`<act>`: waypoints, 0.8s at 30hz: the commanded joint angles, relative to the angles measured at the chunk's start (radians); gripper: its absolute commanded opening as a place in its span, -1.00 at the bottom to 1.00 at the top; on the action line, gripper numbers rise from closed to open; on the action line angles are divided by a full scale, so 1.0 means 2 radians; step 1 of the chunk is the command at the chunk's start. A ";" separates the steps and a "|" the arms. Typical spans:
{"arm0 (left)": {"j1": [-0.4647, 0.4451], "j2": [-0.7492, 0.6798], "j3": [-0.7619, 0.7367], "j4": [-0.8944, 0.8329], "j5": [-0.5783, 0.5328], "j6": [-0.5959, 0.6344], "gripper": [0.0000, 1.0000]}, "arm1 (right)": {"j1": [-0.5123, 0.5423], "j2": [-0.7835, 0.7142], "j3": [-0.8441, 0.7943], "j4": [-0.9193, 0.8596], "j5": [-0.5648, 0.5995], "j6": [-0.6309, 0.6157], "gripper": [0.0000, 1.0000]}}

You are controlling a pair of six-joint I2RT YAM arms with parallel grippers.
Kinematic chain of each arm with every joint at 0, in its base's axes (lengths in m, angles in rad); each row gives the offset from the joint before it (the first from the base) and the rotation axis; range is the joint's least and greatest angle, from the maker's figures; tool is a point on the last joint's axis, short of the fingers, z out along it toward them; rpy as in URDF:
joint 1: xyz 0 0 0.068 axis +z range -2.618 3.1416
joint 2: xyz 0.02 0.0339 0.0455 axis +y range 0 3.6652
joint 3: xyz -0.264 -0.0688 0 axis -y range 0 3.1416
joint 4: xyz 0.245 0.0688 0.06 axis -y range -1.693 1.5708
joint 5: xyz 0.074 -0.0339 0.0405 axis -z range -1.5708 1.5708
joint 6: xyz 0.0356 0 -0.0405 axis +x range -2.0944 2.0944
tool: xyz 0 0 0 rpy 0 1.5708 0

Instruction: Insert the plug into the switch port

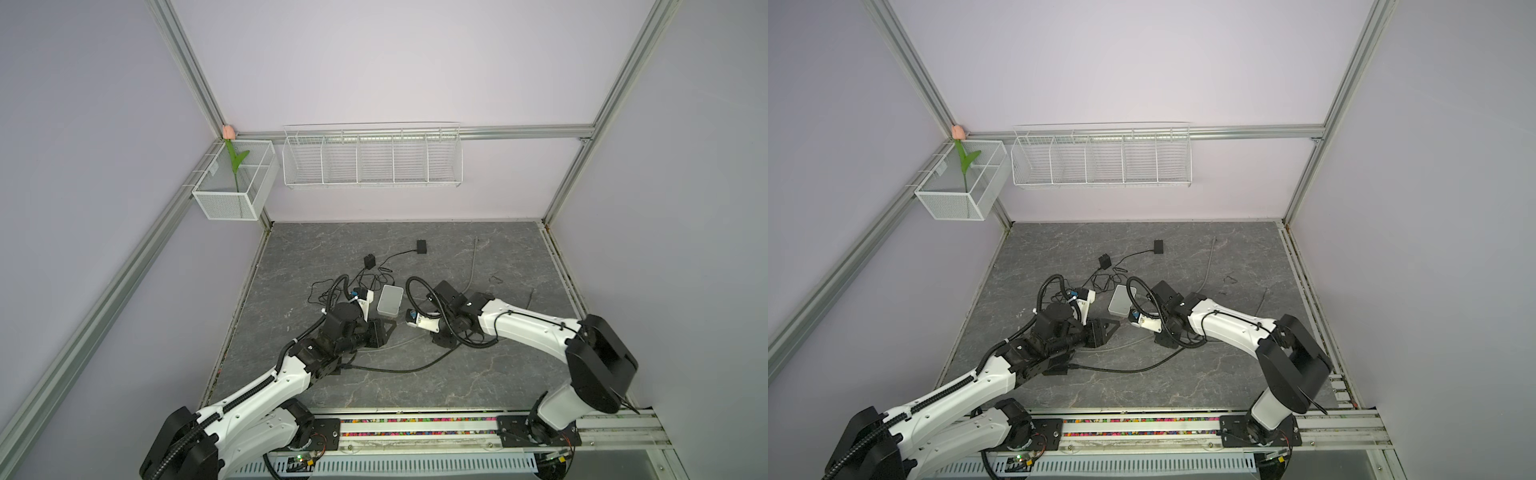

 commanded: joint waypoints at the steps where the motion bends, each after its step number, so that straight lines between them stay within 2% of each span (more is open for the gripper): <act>1: -0.003 -0.009 0.021 0.013 0.012 -0.006 -0.04 | -0.013 -0.034 -0.002 0.039 -0.030 0.067 -0.86; 6: -0.003 -0.004 0.025 0.035 0.022 -0.017 -0.04 | -0.017 -0.037 0.035 0.004 -0.016 0.095 -0.86; 16: -0.003 0.036 0.030 0.093 0.049 -0.045 -0.04 | 0.000 -0.053 0.007 0.056 -0.002 0.083 -0.86; 24: -0.002 0.073 0.032 0.146 0.074 -0.055 -0.04 | 0.008 -0.054 0.007 0.071 -0.042 0.083 -0.87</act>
